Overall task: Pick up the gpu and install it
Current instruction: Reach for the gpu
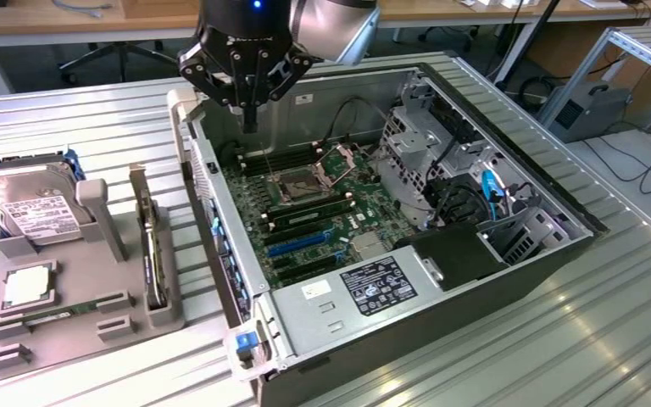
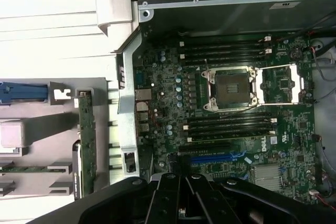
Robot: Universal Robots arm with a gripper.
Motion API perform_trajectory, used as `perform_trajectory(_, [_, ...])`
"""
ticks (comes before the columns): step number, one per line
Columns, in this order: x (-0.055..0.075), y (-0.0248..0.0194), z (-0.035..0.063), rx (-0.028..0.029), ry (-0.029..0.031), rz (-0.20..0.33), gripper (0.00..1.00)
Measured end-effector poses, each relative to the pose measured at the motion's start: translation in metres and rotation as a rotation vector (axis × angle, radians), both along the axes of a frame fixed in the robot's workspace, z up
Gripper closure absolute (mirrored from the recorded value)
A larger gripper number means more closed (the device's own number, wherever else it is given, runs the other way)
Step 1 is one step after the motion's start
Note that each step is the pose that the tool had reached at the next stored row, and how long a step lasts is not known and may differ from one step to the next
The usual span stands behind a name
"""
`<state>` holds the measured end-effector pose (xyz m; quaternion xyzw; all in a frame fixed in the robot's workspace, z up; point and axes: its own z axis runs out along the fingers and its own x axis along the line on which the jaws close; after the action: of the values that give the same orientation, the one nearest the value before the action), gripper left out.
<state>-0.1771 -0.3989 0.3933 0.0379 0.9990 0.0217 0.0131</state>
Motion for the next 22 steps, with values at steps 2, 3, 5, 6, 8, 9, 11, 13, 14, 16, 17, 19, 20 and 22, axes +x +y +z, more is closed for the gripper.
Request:
perform_trajectory(2, [-0.001,0.0,0.0,0.0,0.0001,0.0,0.89])
perform_trajectory(3, [-0.002,0.0,0.0,-0.0001,0.0,0.0,0.89])
perform_trajectory(5, [-0.004,0.0,0.0,0.0,0.0,0.0,0.89])
perform_trajectory(6, [-0.004,0.0,0.0,0.0,0.0,0.0,0.89])
perform_trajectory(8, [-0.005,0.0,0.0,0.0,0.0,0.0,0.89])
perform_trajectory(9, [-0.006,0.0,0.0,0.0,0.0,0.0,0.89])
perform_trajectory(11, [-0.007,0.0,0.0,0.0,0.0,0.0,0.89])
perform_trajectory(13, [-0.009,0.0,0.0,0.0,0.0001,0.0,0.89])
perform_trajectory(14, [-0.009,0.0,0.0,-0.0001,0.0,0.0,0.89])
perform_trajectory(16, [-0.011,0.0,0.0,0.0,0.0,0.0,0.89])
perform_trajectory(17, [-0.012,0.0,0.0,0.0,0.0,0.0,0.89])
perform_trajectory(19, [-0.013,0.0,0.0,0.0,0.0001,0.0,0.89])
perform_trajectory(20, [-0.013,0.0,0.0,0.0,0.0,0.0,0.89])
perform_trajectory(22, [-0.015,0.0,0.0,0.0,0.0,0.0,0.89])
